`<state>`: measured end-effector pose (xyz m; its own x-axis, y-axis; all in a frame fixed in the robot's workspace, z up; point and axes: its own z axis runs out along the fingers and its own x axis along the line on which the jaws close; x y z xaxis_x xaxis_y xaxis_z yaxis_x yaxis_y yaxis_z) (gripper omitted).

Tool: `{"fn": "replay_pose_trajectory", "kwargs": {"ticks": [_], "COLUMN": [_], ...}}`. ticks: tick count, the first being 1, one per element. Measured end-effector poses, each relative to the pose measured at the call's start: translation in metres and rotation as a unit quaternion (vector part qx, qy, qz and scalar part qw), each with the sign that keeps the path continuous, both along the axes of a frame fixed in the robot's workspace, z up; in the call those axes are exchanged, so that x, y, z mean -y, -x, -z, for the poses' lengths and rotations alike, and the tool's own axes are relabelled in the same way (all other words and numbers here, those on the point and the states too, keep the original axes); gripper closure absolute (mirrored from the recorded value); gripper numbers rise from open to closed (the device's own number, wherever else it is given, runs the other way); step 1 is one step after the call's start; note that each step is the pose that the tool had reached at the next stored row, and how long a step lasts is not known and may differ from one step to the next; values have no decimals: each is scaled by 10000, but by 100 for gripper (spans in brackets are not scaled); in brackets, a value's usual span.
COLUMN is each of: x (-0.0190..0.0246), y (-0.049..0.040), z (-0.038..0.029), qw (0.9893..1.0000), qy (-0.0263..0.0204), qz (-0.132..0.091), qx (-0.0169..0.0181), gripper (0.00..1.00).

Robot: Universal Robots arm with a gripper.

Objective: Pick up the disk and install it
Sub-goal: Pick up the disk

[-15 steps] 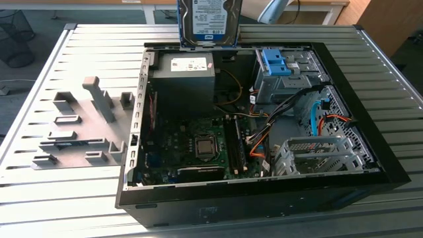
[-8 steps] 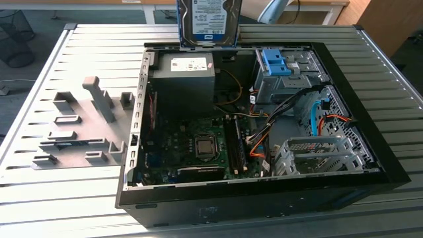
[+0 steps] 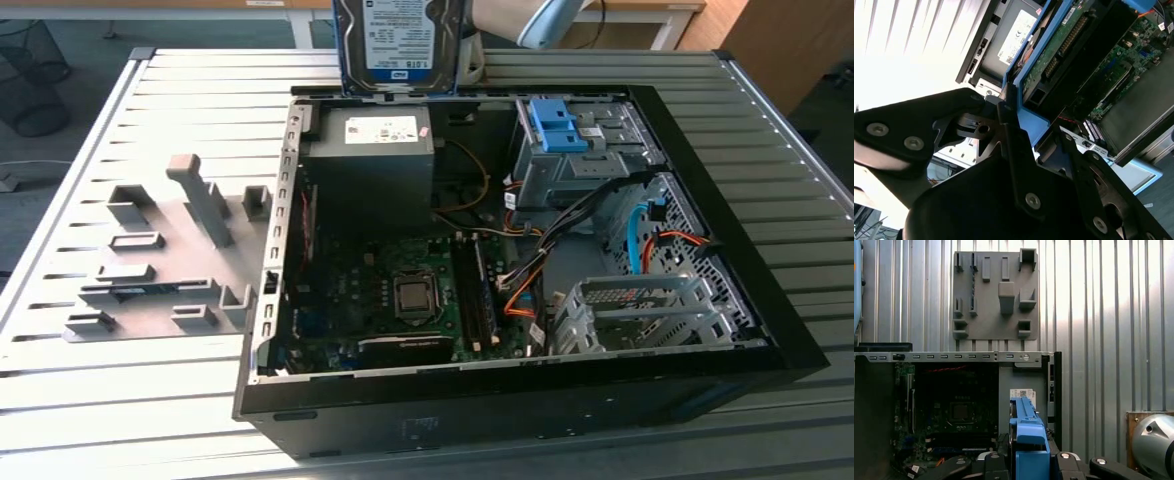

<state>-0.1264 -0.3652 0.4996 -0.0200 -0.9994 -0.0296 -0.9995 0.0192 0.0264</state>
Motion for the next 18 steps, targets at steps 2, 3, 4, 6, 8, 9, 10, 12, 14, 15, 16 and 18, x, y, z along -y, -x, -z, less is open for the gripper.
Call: {"fn": "replay_pose_trajectory", "kwargs": {"ticks": [2,3,4,6,8,9,10,12,14,15,16,18], "x": [0,0,0,1,28,44,72,135,187,203,217,251], "y": [2,3,3,5,6,5,5,5,5,5,5,5], "z": [0,0,0,0,-1,0,0,1,0,1,1,1], "qw": [10000,10000,10000,10000,10000,10000,10000,10000,10000,10000,10000,10000], "qy": [0,0,0,0,1,0,0,1,4,6,9,15], "qz": [0,0,0,0,0,0,0,0,0,2,4,8], "qx": [0,0,0,0,-1,0,-1,0,0,0,0,0], "gripper": [63,63,63,63,63,63,63,63,63,63,63,63]}}
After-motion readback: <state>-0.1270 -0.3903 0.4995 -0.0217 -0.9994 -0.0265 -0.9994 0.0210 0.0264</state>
